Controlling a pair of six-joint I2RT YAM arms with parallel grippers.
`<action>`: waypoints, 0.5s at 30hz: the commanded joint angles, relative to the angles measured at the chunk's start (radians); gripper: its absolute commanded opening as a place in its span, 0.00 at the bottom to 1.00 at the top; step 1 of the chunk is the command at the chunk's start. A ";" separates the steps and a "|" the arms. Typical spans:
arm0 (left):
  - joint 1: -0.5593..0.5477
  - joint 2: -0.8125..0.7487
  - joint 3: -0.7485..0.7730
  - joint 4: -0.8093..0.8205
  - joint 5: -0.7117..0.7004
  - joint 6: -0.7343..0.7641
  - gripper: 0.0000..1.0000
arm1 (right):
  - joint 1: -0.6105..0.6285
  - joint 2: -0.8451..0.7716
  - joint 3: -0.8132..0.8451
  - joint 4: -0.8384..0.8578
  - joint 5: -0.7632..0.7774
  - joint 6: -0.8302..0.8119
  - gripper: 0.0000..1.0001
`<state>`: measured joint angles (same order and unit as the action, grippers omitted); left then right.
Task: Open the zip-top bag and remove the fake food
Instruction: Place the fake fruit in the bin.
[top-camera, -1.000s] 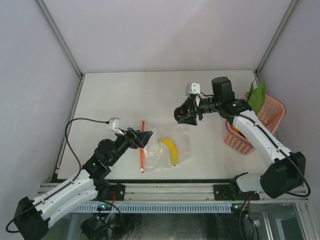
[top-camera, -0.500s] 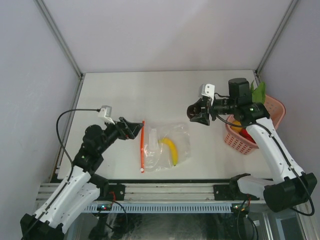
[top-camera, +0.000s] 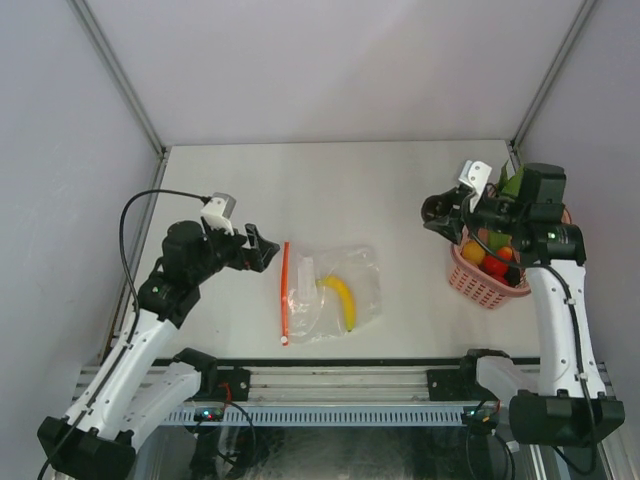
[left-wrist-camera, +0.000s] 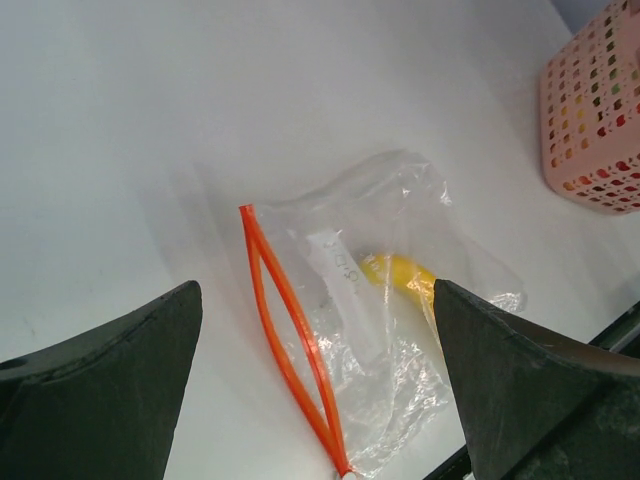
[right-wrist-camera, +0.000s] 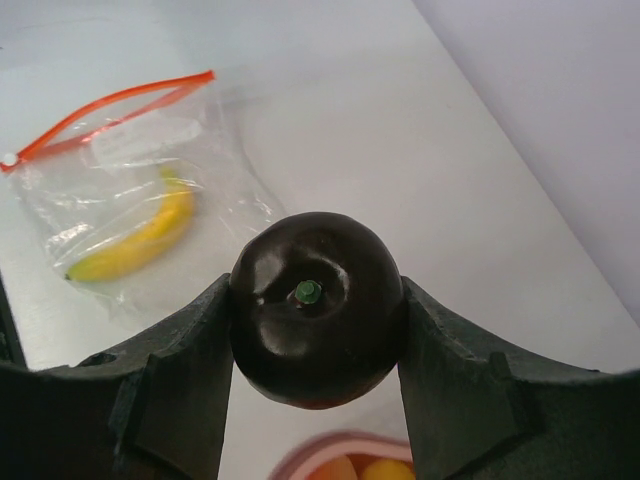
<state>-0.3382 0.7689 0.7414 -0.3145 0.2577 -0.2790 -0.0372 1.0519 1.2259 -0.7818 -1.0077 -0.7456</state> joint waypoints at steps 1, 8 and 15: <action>0.031 -0.026 0.022 -0.042 0.022 0.083 1.00 | -0.113 -0.044 -0.016 -0.011 -0.029 -0.006 0.01; 0.047 -0.053 -0.005 -0.075 -0.022 0.124 1.00 | -0.274 -0.084 -0.102 0.086 0.042 0.118 0.02; 0.057 -0.075 -0.008 -0.075 -0.020 0.125 1.00 | -0.386 -0.112 -0.214 0.164 0.114 0.213 0.02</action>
<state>-0.2920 0.7120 0.7387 -0.4046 0.2390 -0.1806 -0.3866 0.9733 1.0626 -0.6983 -0.9455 -0.6132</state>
